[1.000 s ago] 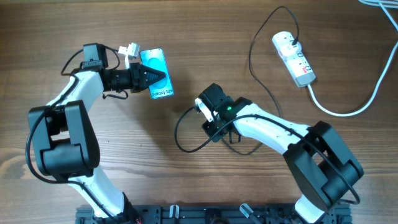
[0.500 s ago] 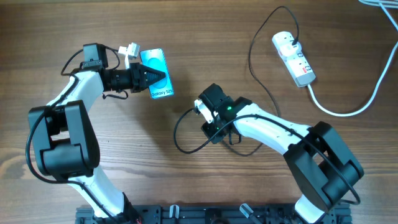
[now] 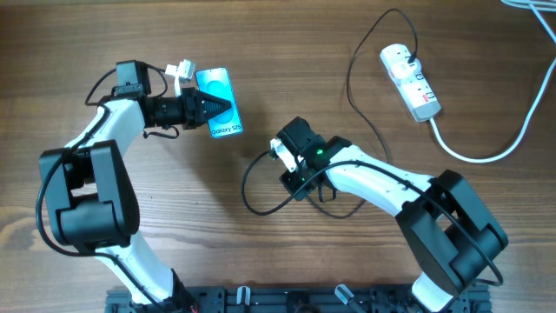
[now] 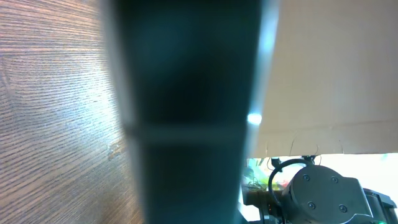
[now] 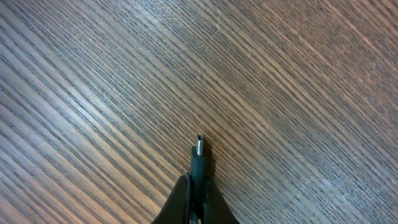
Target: Plug charger to phone and switch on socket
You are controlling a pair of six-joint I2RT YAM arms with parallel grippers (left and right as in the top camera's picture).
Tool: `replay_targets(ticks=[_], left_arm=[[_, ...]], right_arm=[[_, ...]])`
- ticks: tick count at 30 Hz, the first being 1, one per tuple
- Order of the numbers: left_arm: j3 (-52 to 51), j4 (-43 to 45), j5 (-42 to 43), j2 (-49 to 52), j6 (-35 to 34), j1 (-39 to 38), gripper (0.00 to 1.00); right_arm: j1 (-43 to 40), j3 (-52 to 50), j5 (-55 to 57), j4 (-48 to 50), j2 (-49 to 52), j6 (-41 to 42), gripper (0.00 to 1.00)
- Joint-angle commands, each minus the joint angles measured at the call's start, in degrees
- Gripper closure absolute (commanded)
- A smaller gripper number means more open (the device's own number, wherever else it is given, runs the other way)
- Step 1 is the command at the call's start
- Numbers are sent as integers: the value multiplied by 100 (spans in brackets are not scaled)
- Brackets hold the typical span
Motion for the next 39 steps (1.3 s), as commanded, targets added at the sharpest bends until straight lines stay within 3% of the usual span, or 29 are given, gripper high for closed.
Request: replay_targets(ticks=[1,4,13,28,30,31,32,34,39], left_arm=[[-26,20,155,-181,-15,0,96],[-26,20,155,-181,-15,0,96],[-26,20,157,-181,-15,0,96],[-26,2,116,-181,-13,0,96],[-26,2,111,-181,-13,0,96],[-26,2,92,-181,-11,0,96],[-26,2,63,-181,-13,0,96],[-26,0,-11,-181,-13,0,96],[-26,2,-9,-181,-15,0,96]], right_arm=[[-9,-33,149,42,48,-39,87],[-9,-33,160,76,48,-101,85],[-9,-33,256,173,48,-140,96],[-9,-33,210,240,48,-422,96],[-9,-33,212,236,48,-422,92],[-9,-33,212,236,48,-426,84],[-9,-33,214,236,48,-424,83],[-9,-33,280,254,50,-422,96],[-9,-20,291,201,28,-262,96]])
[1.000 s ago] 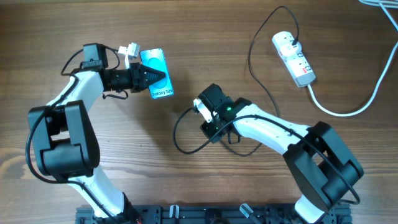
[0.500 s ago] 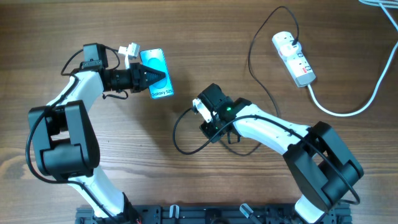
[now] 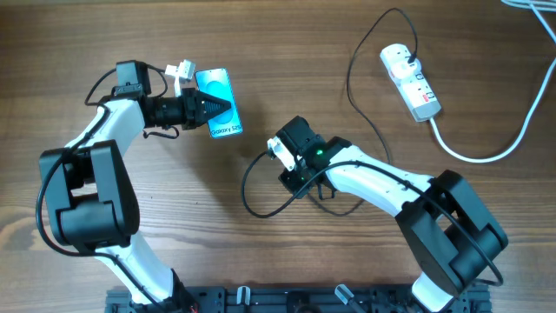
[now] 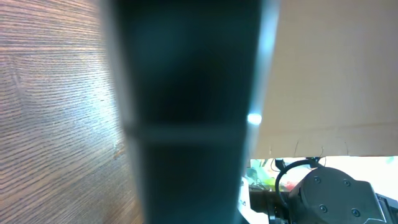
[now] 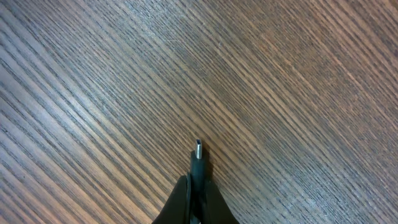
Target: Plug charger to phone and switch on socket
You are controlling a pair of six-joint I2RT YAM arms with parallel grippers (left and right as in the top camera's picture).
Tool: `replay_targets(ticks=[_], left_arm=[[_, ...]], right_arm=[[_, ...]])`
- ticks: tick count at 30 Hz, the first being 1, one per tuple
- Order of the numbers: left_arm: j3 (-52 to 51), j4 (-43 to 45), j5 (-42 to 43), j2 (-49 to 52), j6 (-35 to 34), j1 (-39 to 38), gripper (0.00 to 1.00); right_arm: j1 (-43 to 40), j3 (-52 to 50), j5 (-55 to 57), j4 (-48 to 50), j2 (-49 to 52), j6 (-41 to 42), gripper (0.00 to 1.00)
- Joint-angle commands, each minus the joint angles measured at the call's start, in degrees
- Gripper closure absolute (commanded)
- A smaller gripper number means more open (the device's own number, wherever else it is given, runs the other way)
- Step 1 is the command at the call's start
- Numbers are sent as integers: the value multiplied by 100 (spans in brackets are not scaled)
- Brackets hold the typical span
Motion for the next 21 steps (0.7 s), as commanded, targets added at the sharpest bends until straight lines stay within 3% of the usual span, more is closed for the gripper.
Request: replay_targets(ticks=[1,5,7,15,21], left_arm=[[-26,17,116,-181,-15,0,96],[-26,31,140,-181,-15,0,96],[-26,46,269,-181,-15,0,96],[-26,83,981,-181,-13,0,96],[-26,83,1429,-181,-13,0,96]], right_arm=[[-20,17,133,-98,0,162,96],[-33,286,-951,-619,-466,267,96],[-103,295,-2033,-507,-826,450,96],[-214,273,-4308,872,-855,1351,96],[-219,-229,-5051,2872,-428,2640,95]])
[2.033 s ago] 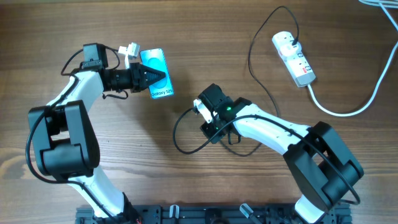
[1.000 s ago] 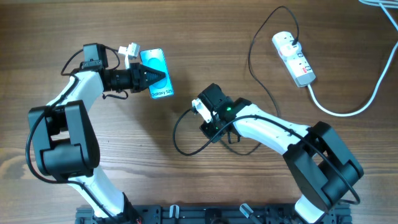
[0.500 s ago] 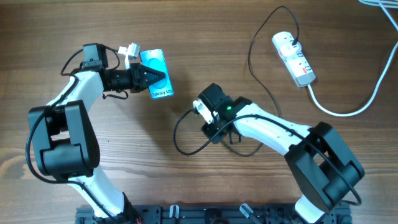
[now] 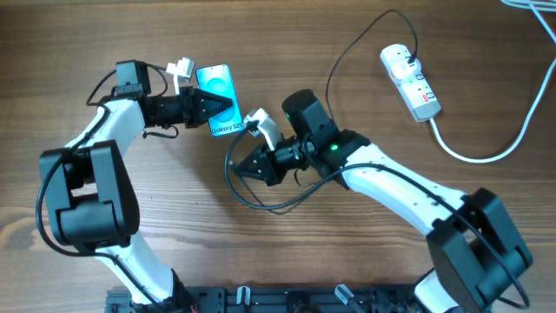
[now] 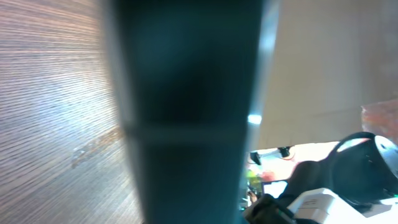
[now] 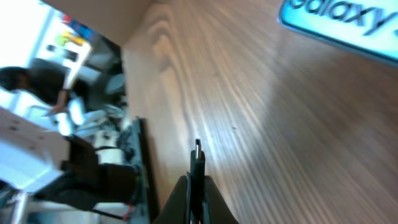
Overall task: Plug charger to phone and switch on socket
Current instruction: 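Lift the plug with the right gripper and swing it toward the phone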
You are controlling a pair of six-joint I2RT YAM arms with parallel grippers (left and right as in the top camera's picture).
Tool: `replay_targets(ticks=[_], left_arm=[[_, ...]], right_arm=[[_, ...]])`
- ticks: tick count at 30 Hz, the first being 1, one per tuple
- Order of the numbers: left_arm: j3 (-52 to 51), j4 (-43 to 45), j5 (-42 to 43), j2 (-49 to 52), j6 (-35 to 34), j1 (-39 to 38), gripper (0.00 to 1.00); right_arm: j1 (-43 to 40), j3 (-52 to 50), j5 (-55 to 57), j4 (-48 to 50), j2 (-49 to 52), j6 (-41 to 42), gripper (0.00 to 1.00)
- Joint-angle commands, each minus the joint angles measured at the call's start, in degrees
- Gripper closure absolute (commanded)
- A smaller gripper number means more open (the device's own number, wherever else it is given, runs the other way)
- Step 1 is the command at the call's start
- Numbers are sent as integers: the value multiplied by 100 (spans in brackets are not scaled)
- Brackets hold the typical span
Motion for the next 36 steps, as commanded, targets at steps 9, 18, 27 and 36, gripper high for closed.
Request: replay_targets(ticks=[9,18,27,36], left_arm=[[-24,22,664,-181,-9,0,96],[-24,20,643,-181,-9,0,96],[-24,59,577,-181,-9,0,96],[-24,55,433,-181,-11,0,96]], right_arm=[[-393,-807,-835,2297,385,1794,96],[-2378,-748,153,-1556,385,203,96],[-2179,-271,3407,-3425,385,-350,96],[-1137,-232,4898,-3521,385,-208,86]])
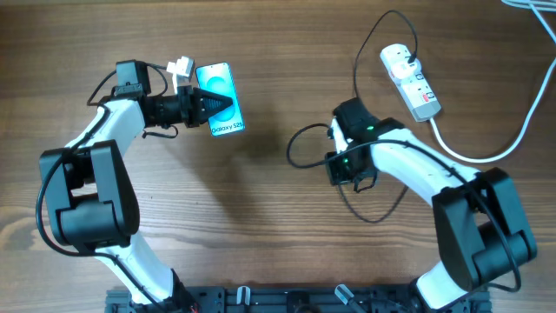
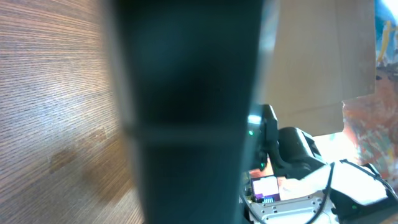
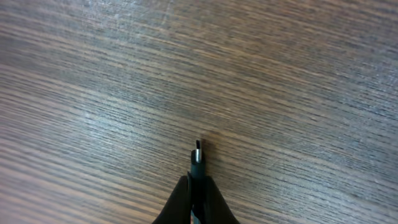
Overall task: Plug charger to phone and switch on socket
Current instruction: 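Lift the plug with the right gripper and swing it toward the phone, then rotate the right gripper so the plug points left at the phone's port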
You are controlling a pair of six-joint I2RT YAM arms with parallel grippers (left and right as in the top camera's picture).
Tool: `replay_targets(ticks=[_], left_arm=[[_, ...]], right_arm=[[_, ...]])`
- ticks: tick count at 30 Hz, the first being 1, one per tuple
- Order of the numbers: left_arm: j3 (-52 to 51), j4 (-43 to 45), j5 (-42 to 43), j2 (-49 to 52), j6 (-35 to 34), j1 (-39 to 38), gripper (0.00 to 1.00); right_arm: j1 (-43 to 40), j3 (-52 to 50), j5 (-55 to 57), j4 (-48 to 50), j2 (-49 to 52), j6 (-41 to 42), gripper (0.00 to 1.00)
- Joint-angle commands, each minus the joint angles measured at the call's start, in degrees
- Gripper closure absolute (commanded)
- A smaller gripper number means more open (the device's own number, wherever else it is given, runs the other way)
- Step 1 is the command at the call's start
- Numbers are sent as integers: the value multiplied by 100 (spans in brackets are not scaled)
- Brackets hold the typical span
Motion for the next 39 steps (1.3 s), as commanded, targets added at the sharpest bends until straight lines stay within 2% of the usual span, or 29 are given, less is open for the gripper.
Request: replay_targets(ticks=[1,10,17,19,24,29,30,32,34,38,39], left_arm=[[-15,31,120,-181,-11,0,96],[-15,11,120,-181,-11,0,96],[-15,11,120,-181,-11,0,96],[-15,11,120,-181,-11,0,96],[-15,11,120,-181,-11,0,96],[-15,11,120,-181,-11,0,96],[-15,11,122,-181,-11,0,96],[-15,11,131,-181,-13,0,96],[-15,13,221,-181,-13,0,96],[-15,13,590,-181,-13,0,96],[-15,13,750,-181,-11,0,96]], right_arm=[[271,76,704,-24,76,0,85],[358,74,782,234,76,-197,89],[518,63,785,308,87,-387,89],[610,63,787,345,111,-444,95],[704,63,647,363,177,-358,96],[645,289,-1552,494,-7,-376,96],[625,313,-2323,715,-129,-304,95],[612,310,-3829,1475,-306,59,96],[664,245,-4763,2439,-304,778,96],[809,-109,-5346,4044,-275,1626,96],[828,-306,-5519,4793,-267,2024,96]])
